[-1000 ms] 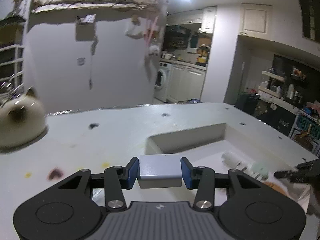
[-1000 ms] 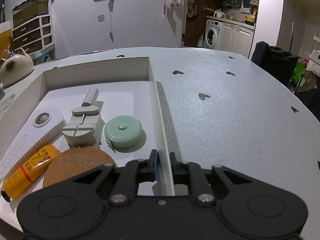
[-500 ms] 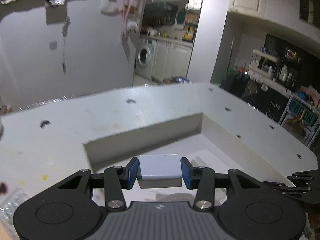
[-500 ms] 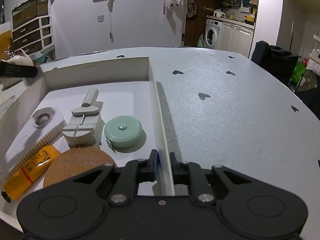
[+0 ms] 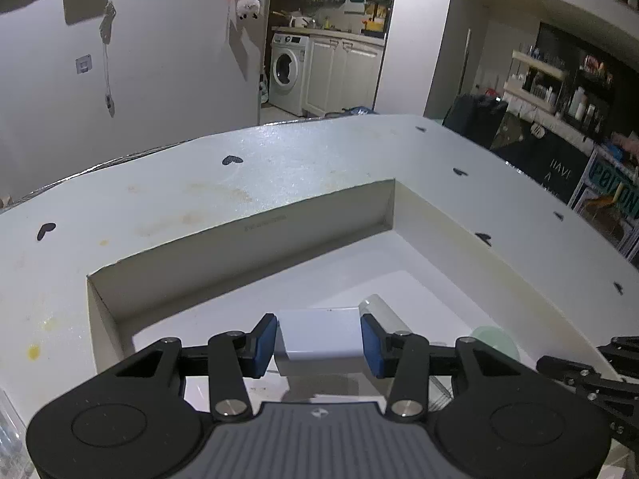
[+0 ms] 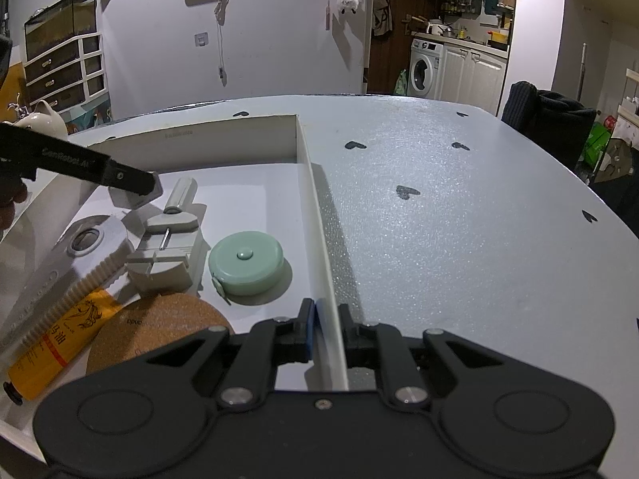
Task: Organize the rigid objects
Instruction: 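Carry the white plug adapter into the box and release it, then move the left tool to the clear plastic case and grasp it, then carry the clear plastic case into the box and release it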
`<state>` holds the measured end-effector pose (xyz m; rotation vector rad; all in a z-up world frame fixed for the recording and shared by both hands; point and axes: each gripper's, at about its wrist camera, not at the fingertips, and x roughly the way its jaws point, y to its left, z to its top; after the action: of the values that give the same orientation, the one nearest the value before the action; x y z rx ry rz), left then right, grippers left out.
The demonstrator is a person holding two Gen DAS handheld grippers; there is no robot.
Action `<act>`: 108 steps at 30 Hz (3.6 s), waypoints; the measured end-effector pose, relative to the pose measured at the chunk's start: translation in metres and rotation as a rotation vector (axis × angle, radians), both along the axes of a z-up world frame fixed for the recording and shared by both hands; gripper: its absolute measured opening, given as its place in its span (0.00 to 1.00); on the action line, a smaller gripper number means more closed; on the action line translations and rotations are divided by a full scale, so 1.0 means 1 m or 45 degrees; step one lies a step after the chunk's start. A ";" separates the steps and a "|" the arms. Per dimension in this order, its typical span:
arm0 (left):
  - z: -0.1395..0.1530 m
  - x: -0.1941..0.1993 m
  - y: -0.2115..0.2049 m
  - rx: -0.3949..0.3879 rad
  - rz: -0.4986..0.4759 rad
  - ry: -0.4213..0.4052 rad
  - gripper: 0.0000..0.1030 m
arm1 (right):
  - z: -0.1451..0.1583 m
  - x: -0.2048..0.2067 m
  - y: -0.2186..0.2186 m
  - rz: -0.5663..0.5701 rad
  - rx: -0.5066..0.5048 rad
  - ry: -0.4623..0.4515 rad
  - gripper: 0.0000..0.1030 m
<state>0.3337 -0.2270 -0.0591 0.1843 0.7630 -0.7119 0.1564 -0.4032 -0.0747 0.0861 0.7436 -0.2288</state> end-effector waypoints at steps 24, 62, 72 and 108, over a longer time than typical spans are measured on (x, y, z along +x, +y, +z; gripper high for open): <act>0.015 -0.042 0.004 -0.005 -0.137 -0.034 0.97 | 0.002 -0.001 0.000 -0.001 0.005 -0.006 0.13; 0.022 -0.027 0.214 -0.009 -0.063 -0.397 1.00 | 0.000 -0.001 -0.001 -0.007 0.003 -0.006 0.13; -0.015 0.025 0.234 0.152 -0.057 -0.266 0.94 | -0.001 -0.001 -0.001 -0.008 0.006 -0.011 0.13; 0.054 0.002 0.152 -0.090 -0.019 -0.261 0.73 | 0.000 -0.003 -0.002 0.005 0.014 -0.017 0.12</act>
<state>0.3352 -0.0752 -0.0048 0.1957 0.5410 -0.7208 0.1537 -0.4049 -0.0744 0.0963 0.7319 -0.2201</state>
